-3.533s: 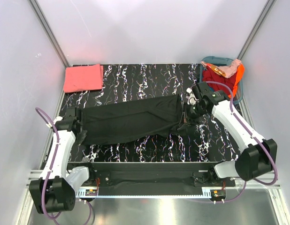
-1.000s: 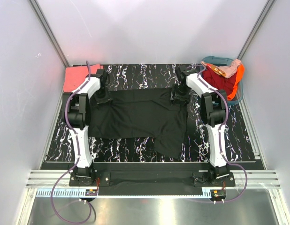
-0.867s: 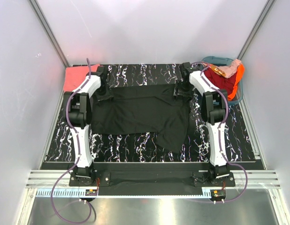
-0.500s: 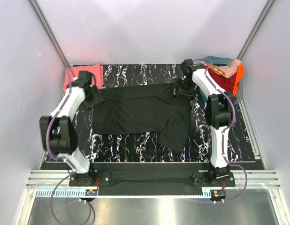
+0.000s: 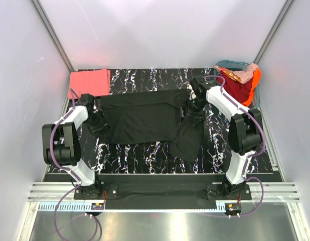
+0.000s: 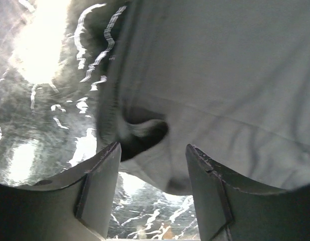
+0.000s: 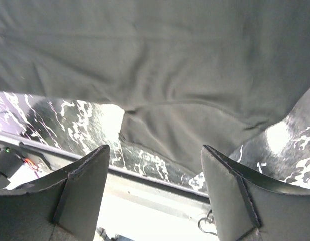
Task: Fold and stack the t-shirts
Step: Fold the tshirt
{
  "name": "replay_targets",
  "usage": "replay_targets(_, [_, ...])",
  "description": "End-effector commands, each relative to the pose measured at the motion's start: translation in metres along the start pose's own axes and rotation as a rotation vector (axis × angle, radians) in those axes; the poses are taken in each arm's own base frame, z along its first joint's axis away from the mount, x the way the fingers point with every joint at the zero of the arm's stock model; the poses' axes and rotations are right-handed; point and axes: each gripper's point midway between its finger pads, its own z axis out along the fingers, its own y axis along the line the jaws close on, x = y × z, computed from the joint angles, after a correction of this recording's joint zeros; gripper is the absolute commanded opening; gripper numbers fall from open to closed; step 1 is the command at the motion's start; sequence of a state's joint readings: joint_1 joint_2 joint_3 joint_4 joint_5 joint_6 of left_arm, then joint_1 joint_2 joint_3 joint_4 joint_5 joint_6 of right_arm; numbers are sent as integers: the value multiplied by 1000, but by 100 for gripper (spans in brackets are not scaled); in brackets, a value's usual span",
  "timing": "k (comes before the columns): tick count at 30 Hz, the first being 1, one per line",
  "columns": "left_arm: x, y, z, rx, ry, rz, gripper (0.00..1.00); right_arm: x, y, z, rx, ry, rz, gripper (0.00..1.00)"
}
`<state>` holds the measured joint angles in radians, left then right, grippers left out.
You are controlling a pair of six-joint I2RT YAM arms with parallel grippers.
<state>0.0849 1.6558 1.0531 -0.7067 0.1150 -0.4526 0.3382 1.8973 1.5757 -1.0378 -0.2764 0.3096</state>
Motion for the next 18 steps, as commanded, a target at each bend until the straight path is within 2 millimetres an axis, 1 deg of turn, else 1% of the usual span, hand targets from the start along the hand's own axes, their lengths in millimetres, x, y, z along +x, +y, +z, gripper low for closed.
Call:
replay_targets(1, [-7,1,-6,57,-53,13,61,4,11,-23,-61,-55,-30,80])
replay_targets(2, [-5,0,-4,65,-49,13,61,9,9,-22,-61,-43,-32,80])
replay_targets(4, [-1,-1,1,82,-35,15,62,13,8,-23,-61,-44,-35,80])
replay_targets(5, [-2,-3,3,97,-40,17,62,16,6,-22,-58,-39,-33,80])
replay_targets(7, [-1,-5,3,116,-42,21,62,18,6,-23,-60,-40,-35,80])
replay_targets(8, [2,-6,3,130,-39,22,62,19,6,-23,-63,-40,-31,80])
replay_targets(14, [11,-4,1,151,-45,27,60,23,6,-24,-70,-42,-30,80])
replay_targets(18, [14,-2,-4,155,-46,11,58,26,5,-25,-70,-44,-30,80])
